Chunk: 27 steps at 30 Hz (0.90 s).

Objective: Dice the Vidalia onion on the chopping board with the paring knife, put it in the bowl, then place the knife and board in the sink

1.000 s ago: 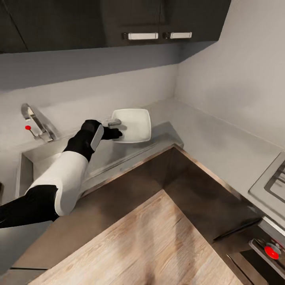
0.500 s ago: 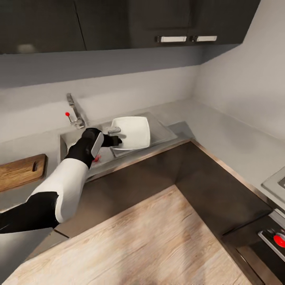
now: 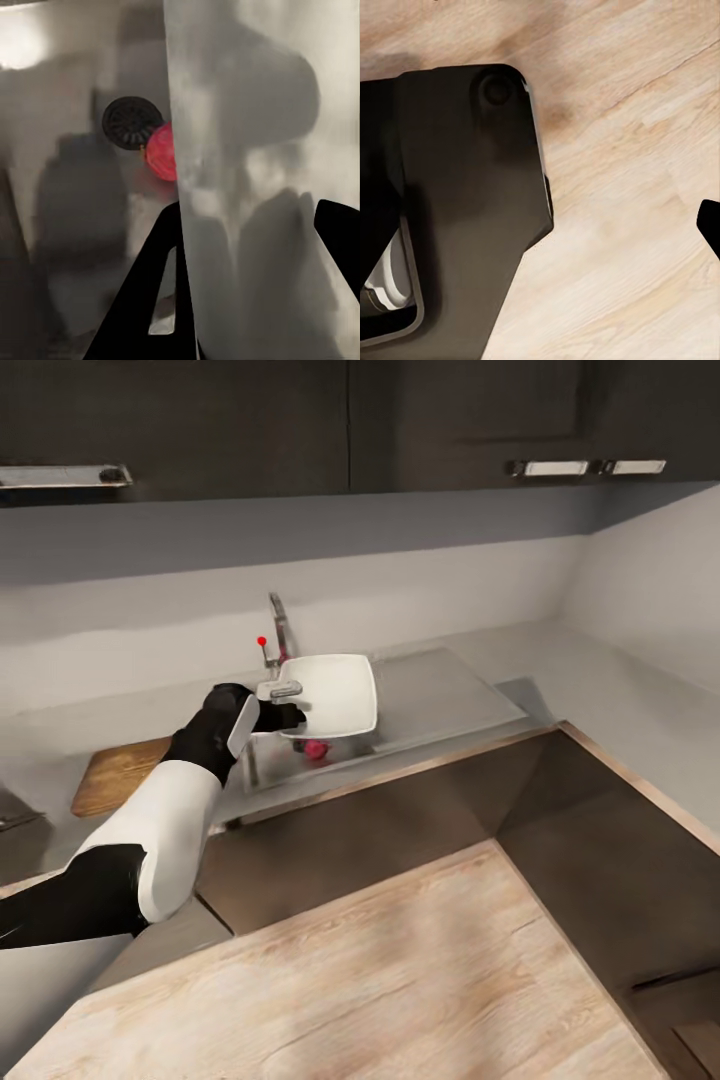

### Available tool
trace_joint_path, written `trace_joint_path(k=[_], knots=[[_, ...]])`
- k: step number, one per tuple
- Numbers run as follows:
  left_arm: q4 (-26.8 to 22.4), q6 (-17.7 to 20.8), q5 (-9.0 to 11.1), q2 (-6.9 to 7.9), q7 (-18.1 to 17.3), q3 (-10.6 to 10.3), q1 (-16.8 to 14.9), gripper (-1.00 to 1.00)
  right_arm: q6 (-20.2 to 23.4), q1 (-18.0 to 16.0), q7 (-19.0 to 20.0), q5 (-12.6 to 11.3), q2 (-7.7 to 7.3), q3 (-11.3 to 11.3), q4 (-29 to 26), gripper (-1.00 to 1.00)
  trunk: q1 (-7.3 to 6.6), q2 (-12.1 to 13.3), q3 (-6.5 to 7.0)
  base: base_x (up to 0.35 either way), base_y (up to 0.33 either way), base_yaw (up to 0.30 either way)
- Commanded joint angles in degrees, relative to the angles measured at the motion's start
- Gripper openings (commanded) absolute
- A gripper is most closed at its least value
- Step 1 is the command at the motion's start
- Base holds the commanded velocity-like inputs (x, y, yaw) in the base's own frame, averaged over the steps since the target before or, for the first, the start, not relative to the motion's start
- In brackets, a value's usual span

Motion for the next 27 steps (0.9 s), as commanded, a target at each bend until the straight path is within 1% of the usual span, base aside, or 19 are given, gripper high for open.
trace_joint_path(k=[1,27], knots=[[-0.01,0.26,0.26,-0.06,0.05,0.32,-0.05,-1.0,-0.03,0.06,-0.23,0.04,0.03,0.0,-0.16,1.0,0.04,-0.1,-0.04,0.0,0.304,0.253],[0.38,0.26,0.17,0.12,-0.01,0.36,-0.05,-1.0,-0.03,0.06,-0.23,0.04,0.03,-0.08,-0.16,1.0,0.04,-0.1,1.23,0.0,0.304,0.253]])
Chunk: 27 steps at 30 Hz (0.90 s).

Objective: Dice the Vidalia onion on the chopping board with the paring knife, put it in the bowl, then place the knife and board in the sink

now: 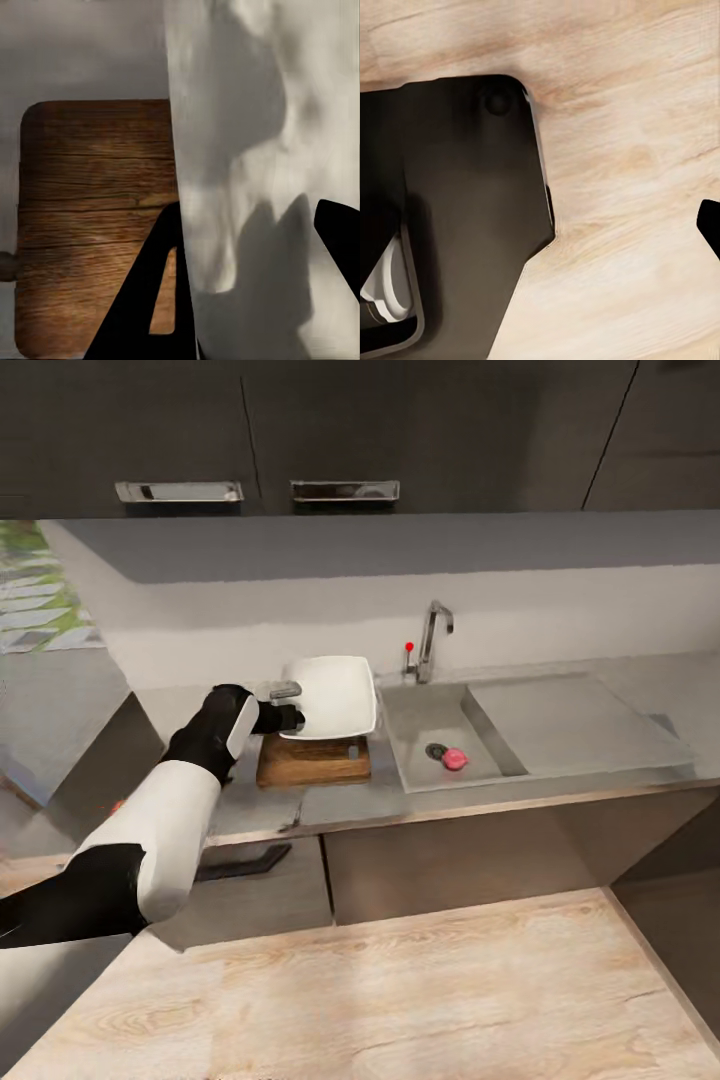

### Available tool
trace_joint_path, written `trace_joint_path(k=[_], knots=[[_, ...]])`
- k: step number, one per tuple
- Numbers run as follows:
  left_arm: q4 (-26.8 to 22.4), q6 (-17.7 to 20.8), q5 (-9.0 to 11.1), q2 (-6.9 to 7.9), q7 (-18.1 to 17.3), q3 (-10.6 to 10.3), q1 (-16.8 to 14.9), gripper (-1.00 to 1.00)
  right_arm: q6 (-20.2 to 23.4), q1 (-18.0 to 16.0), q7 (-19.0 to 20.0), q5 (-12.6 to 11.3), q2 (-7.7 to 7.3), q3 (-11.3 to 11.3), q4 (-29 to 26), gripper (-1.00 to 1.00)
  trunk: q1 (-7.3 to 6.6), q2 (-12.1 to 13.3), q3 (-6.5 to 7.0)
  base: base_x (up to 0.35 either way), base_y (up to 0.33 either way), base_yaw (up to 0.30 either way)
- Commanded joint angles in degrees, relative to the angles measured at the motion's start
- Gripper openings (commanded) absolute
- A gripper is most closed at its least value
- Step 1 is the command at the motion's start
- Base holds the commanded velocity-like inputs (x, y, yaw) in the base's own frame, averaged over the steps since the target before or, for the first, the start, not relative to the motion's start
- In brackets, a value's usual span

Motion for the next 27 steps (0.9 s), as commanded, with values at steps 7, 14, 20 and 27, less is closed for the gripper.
trace_joint_path(k=[7,14,20,27], knots=[[0.08,0.26,0.24,-0.06,0.05,0.31,-0.05,-1.0,-0.03,0.06,-0.24,0.04,0.03,0.01,-0.16,1.0,0.04,-0.1,0.24,0.0,0.304,0.253],[1.2,0.26,0.24,-0.06,0.05,0.31,-0.05,-1.0,-0.03,0.06,-0.24,0.04,0.03,0.01,-0.16,1.0,0.04,-0.1,0.58,0.058,0.308,0.254],[2.26,0.26,0.24,-0.06,0.05,0.31,-0.05,-1.0,-0.03,0.06,-0.24,0.04,-0.03,0.02,-0.16,1.0,0.04,-0.1,0.78,0.154,0.31,0.222],[3.35,0.26,0.15,-0.06,-0.01,0.22,-0.05,-1.0,-0.03,0.06,-0.24,0.04,-0.06,0.01,-0.16,1.0,0.04,-0.1,0.74,0.234,0.259,0.028]])
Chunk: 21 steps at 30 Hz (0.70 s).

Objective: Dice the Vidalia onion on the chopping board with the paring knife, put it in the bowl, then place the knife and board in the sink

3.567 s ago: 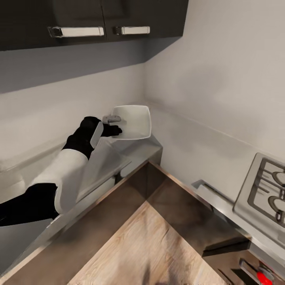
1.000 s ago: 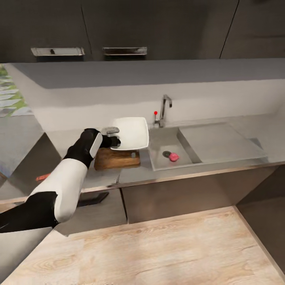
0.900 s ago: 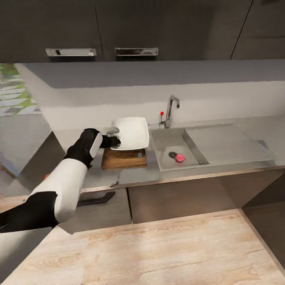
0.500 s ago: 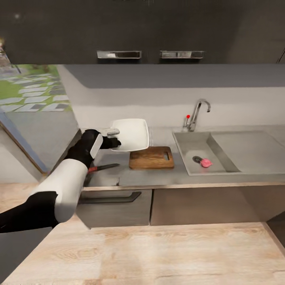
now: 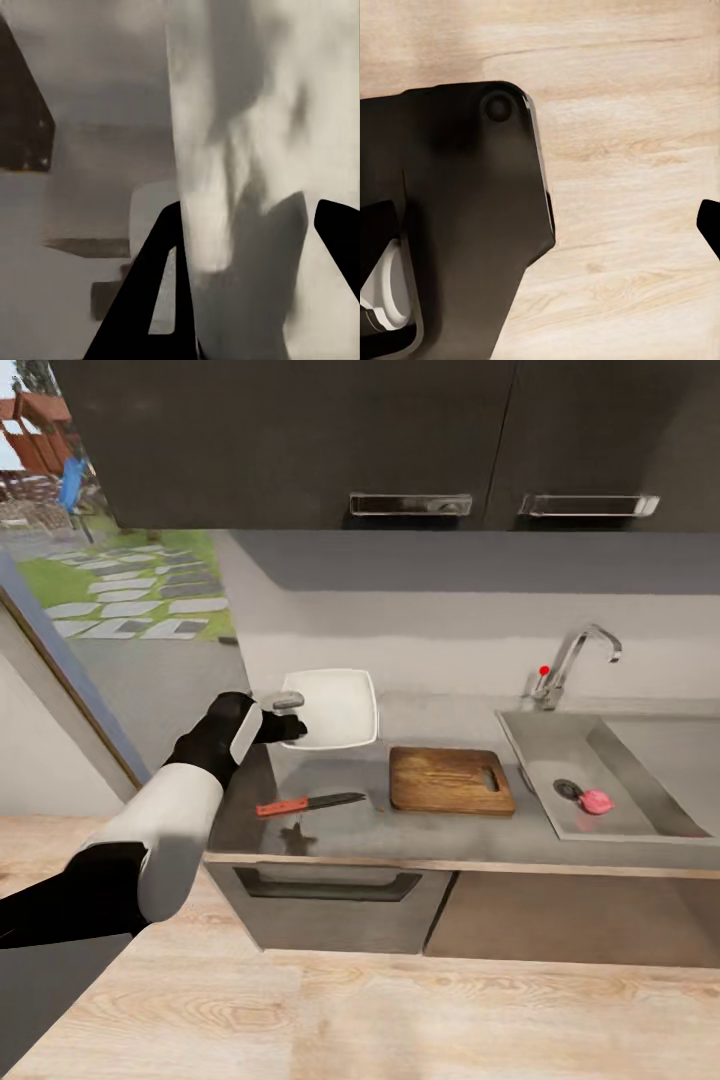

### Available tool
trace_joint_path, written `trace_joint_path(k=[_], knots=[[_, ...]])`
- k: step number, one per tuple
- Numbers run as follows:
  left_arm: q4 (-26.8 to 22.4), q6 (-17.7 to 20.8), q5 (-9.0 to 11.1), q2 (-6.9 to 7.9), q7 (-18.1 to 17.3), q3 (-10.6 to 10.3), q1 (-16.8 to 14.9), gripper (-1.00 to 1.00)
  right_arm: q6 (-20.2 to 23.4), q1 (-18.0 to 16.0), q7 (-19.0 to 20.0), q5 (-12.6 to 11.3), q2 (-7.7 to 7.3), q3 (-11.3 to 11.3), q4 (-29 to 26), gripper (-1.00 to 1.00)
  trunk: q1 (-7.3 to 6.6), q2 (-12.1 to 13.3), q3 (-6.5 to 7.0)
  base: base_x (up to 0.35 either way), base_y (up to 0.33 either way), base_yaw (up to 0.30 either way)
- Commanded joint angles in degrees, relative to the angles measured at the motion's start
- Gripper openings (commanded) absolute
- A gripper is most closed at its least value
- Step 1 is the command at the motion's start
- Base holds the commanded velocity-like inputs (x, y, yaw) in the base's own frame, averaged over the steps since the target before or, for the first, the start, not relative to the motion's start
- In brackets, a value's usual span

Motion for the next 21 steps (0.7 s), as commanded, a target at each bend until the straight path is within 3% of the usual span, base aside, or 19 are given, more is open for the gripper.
trace_joint_path(k=[1,13,16,21], knots=[[0.18,0.28,0.25,-0.06,0.03,0.33,-0.04,-1.0,-0.04,0.04,-0.24,0.04,0.02,0.02,-0.14,1.0,0.06,-0.1,-0.13,0.263,0.233,0.004],[3.58,0.56,0.2,-0.01,0.0,0.17,-0.04,-1.0,0.02,0.04,-0.31,0.04,0.0,0.02,-0.14,1.0,0.06,-0.1,-1.0,0.265,0.218,0.001],[4.17,5.77,0.01,0.9,0.0,0.15,-0.04,-1.0,0.05,0.04,-0.32,0.04,0.02,0.02,-0.14,1.0,0.06,-0.1,-1.25,0.057,0.048,0.0],[4.06,8.2,-0.22,1.65,0.0,0.18,-0.04,-1.0,0.05,0.04,-0.37,0.04,0.02,0.02,-0.14,1.0,0.06,-0.1,-1.59,0.01,0.008,0.0]])
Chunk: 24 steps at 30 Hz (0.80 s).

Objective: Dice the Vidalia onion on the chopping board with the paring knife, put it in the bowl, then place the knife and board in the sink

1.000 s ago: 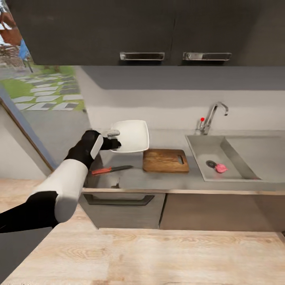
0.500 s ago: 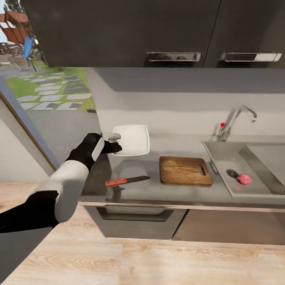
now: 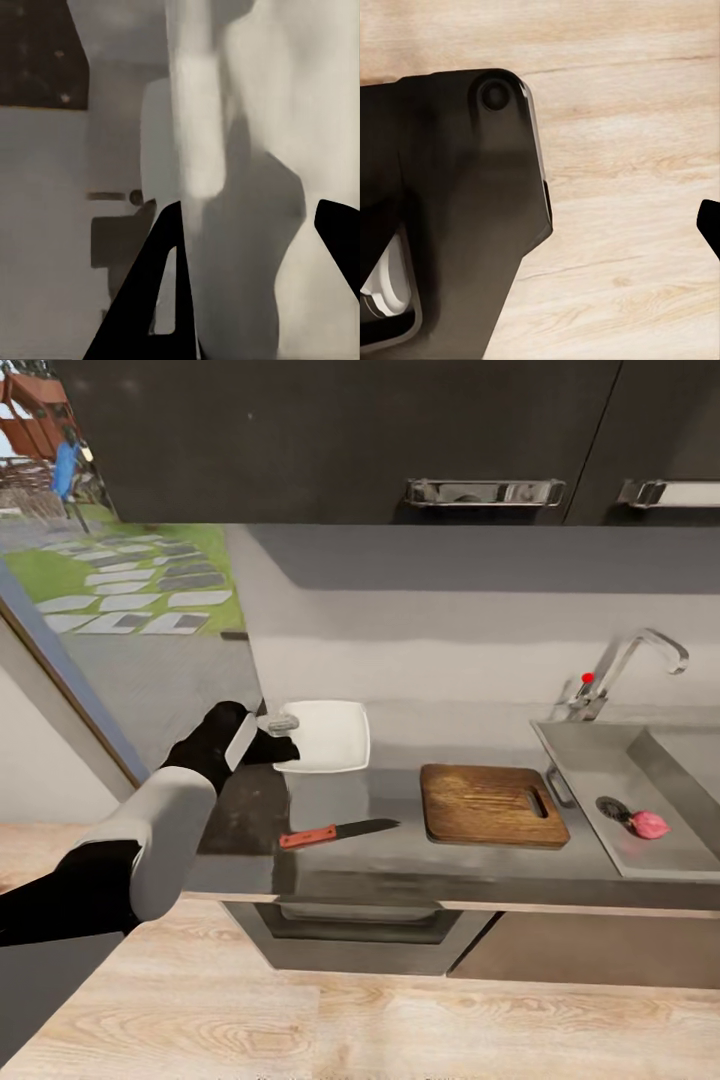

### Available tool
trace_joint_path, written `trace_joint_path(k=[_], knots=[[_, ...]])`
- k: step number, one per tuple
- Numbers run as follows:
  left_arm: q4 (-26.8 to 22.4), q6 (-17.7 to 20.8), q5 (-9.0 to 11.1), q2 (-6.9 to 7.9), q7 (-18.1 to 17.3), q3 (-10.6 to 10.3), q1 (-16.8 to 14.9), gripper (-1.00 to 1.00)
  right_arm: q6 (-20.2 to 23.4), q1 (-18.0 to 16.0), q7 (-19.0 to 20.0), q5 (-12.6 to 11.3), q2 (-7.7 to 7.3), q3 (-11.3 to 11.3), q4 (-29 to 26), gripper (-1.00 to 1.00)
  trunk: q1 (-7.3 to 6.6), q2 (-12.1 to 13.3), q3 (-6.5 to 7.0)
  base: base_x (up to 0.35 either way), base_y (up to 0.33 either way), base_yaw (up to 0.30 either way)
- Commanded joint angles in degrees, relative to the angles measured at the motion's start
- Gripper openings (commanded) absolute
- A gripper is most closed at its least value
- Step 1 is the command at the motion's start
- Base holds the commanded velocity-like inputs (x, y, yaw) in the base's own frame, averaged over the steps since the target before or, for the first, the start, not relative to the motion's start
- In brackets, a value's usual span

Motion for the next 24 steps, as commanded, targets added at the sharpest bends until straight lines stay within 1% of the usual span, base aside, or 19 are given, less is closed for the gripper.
trace_joint_path(k=[1,9,14,16,21,24], knots=[[-0.07,0.36,0.39,0.09,0.03,0.36,-0.04,-1.0,-0.03,0.04,-0.27,0.04,0.02,0.05,-0.13,1.0,0.03,-0.11,-0.12,0.002,0.002,0.0],[0.01,0.7,0.41,0.35,0.03,0.28,-0.04,-1.0,-0.06,0.04,-0.25,0.04,-0.34,-0.03,-0.29,1.0,0.03,-0.11,-0.15,0.0,0.0,0.0],[0.1,0.79,0.41,0.35,0.03,0.28,-0.04,-1.0,-0.03,0.04,-0.36,0.04,-0.18,-0.04,-0.31,1.0,0.03,-0.11,-0.15,-0.016,0.0,0.0],[0.13,0.79,0.43,0.35,0.03,0.28,-0.04,-1.0,-0.03,0.04,-0.37,0.04,-0.14,-0.04,-0.31,1.0,0.03,-0.11,-0.15,-0.124,0.0,0.0],[0.17,1.0,0.4,0.42,0.04,0.28,-0.04,-1.0,0.03,0.04,-0.38,0.04,-0.07,-0.04,-0.3,1.0,0.03,-0.11,-0.15,-0.254,0.0,0.0],[0.17,1.17,0.34,0.43,0.04,0.28,-0.04,-1.0,0.05,0.04,-0.38,0.04,-0.07,0.03,-0.29,1.0,0.03,-0.11,-0.15,-0.104,0.0,0.0]])
